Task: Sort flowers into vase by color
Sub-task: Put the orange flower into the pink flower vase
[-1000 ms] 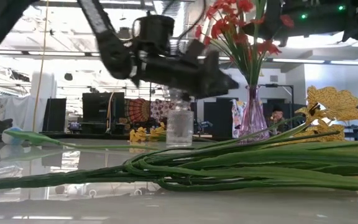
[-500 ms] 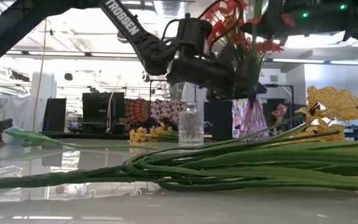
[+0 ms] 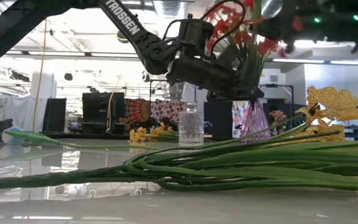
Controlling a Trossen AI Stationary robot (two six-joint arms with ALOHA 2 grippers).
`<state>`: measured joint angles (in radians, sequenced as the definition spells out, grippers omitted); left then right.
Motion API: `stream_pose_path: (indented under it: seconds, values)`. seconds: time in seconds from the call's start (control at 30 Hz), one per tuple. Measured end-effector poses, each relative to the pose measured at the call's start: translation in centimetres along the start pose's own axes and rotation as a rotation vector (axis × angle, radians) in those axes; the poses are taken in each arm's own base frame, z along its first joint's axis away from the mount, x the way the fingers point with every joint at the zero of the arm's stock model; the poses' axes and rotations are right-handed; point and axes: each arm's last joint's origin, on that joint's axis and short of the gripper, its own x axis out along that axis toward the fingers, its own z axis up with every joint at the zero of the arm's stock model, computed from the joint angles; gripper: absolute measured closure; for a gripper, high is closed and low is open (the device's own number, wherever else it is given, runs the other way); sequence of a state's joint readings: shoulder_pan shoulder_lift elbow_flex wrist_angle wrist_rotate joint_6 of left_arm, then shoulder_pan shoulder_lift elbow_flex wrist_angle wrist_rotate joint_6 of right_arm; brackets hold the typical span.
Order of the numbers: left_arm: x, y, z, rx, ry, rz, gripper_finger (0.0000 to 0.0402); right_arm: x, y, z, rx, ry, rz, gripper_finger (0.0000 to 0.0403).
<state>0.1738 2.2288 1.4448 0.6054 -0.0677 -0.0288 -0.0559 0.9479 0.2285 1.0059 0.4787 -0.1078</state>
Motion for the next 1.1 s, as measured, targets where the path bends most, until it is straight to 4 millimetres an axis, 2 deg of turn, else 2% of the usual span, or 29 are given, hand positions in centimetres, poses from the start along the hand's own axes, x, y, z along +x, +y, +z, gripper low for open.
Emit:
stream_pose_path:
  seconds: [0.07, 0.2, 0.53, 0.63, 0.8, 0.9, 1.1]
  values:
    - [0.0, 0.0, 0.0, 0.004, 0.005, -0.001, 0.0320, -1.1, -0.7, -0.9, 0.049, -0.040, -0.021, 0.0386]
    - [0.0, 0.0, 0.0, 0.003, 0.008, -0.001, 0.0323, -2.3, -1.2, -3.0, 0.061, 0.037, -0.038, 0.0386]
    - [0.0, 0.1, -0.1, -0.019, 0.016, 0.021, 0.0323, -2.1, -1.3, -3.6, 0.067, 0.093, -0.038, 0.0375]
    - [0.0, 0.1, -0.1, -0.041, 0.016, 0.026, 0.0296, -1.9, -1.2, -3.4, 0.025, 0.089, -0.038, 0.0344]
    - [0.0, 0.3, -0.4, -0.053, 0.038, 0.078, 0.0211, -1.3, -1.0, -2.1, 0.014, 0.058, -0.038, 0.0277]
    - [-0.1, 0.3, -0.2, -0.052, 0.045, 0.078, 0.0175, -0.9, -0.8, -1.3, -0.008, 0.093, -0.032, 0.0228]
    - [-0.2, 0.2, -0.2, -0.040, 0.049, 0.043, 0.0153, -0.3, -1.1, 1.0, -0.048, 0.299, -0.047, 0.0129]
